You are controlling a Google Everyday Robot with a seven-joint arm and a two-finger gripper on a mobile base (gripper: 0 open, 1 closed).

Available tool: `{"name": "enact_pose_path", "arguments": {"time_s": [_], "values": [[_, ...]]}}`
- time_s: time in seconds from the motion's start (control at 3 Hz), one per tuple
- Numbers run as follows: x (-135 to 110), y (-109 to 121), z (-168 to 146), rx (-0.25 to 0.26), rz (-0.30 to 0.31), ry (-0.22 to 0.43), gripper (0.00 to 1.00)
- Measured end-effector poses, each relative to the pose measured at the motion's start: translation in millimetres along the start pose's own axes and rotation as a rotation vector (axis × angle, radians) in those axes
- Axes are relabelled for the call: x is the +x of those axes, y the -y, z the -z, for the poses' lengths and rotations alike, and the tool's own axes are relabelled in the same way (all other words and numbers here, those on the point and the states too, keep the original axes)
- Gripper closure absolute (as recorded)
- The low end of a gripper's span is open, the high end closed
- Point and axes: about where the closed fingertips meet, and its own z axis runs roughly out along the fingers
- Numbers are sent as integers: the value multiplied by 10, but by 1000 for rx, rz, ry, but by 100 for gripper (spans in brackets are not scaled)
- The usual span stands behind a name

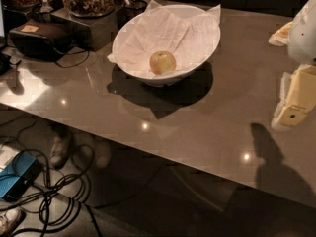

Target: Pick apple from white bowl

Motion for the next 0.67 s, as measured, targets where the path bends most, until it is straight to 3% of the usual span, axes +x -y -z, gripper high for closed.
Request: {"name": "enact_pose_path", "arguments": {"time_s": [0.67], "values": [[-161, 89, 29, -2, 11, -9, 0]]}}
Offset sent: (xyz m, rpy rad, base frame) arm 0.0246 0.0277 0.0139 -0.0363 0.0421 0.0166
